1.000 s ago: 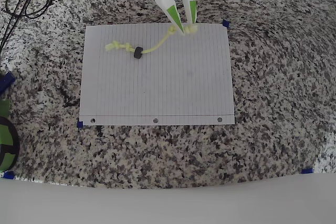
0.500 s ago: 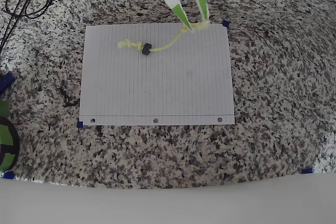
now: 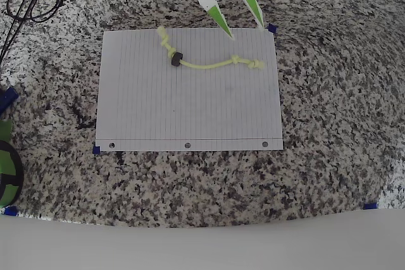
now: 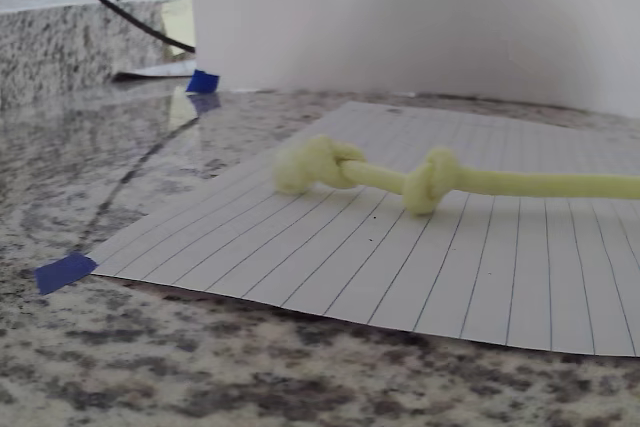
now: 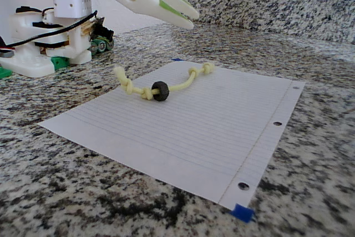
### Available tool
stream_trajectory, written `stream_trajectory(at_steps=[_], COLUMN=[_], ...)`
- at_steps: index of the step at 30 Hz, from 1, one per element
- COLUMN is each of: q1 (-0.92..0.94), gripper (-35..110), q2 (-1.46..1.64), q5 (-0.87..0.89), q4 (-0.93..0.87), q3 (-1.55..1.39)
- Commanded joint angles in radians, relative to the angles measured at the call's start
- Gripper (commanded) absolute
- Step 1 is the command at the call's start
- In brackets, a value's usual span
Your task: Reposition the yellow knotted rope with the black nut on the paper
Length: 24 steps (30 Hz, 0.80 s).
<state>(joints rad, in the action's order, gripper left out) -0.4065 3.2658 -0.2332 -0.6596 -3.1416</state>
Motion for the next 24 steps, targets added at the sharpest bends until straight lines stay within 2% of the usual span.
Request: stream_trajectory(at_steps=[1, 5, 15, 24], q1=[0.055, 0.147, 0.377, 0.522], gripper=[42, 0, 0, 0], q2=[-0.049, -0.190, -0.655, -0.862], q5=[-0.037, -0.041, -0.410, -0.678], q4=[-0.005, -0.049, -0.153, -0.253], q3=[0.043, 0.100, 0.374, 0.489])
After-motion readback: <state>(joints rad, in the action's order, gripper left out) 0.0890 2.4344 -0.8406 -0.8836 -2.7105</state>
